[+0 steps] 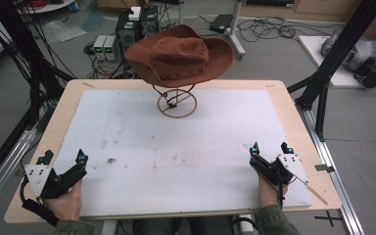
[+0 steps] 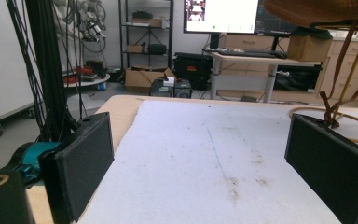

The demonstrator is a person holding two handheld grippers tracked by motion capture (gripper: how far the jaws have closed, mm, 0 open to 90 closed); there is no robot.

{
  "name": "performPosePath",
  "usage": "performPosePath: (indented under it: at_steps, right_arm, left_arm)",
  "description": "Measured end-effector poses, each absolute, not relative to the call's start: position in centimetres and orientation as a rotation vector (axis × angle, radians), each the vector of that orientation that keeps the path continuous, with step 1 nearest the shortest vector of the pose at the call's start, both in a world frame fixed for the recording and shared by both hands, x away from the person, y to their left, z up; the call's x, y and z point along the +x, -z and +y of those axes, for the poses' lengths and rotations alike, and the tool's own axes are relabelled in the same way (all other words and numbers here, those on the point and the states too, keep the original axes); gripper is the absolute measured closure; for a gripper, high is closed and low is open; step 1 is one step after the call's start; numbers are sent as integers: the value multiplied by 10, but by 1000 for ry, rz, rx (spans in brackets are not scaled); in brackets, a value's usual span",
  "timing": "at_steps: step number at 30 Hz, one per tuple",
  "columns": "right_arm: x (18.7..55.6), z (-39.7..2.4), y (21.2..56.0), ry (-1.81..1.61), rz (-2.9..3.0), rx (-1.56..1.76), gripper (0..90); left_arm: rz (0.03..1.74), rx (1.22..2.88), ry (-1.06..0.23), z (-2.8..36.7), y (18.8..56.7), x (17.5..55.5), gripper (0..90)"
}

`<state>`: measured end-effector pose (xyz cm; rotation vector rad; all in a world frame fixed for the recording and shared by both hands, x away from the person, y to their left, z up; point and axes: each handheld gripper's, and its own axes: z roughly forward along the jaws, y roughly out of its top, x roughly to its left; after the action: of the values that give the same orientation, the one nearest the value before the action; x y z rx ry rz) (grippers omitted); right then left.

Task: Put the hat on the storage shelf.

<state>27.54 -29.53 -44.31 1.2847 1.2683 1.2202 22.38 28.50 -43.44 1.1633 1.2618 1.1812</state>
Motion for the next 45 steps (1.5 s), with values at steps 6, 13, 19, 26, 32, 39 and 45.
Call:
performPosePath:
  at_steps: [6, 13, 19, 26, 32, 39, 45]
  right_arm:
    - [276, -295, 444, -1202, 1281, 1294, 52]
    - [275, -295, 444, -1200, 1292, 1294, 52]
    - [274, -294, 443, -1202, 1291, 1298, 53]
    - [275, -295, 444, -1196, 1301, 1306, 52]
    - [275, -295, 445, -1203, 1304, 1314, 53]
    - [276, -295, 445, -1193, 1298, 1324, 53]
    - [277, -296, 446, -1188, 1304, 1320, 53]
  left_arm:
    - [1263, 1175, -1175, 284, 437, 225, 82]
    - [1255, 1190, -1181, 284, 437, 224, 82]
    - [1255, 1188, -1174, 284, 437, 222, 82]
    - [1259, 1200, -1167, 284, 437, 223, 82]
    - [1255, 1195, -1166, 285, 437, 222, 83]
    - [1253, 1203, -1161, 283, 438, 223, 83]
    - [1253, 1207, -1156, 283, 438, 224, 83]
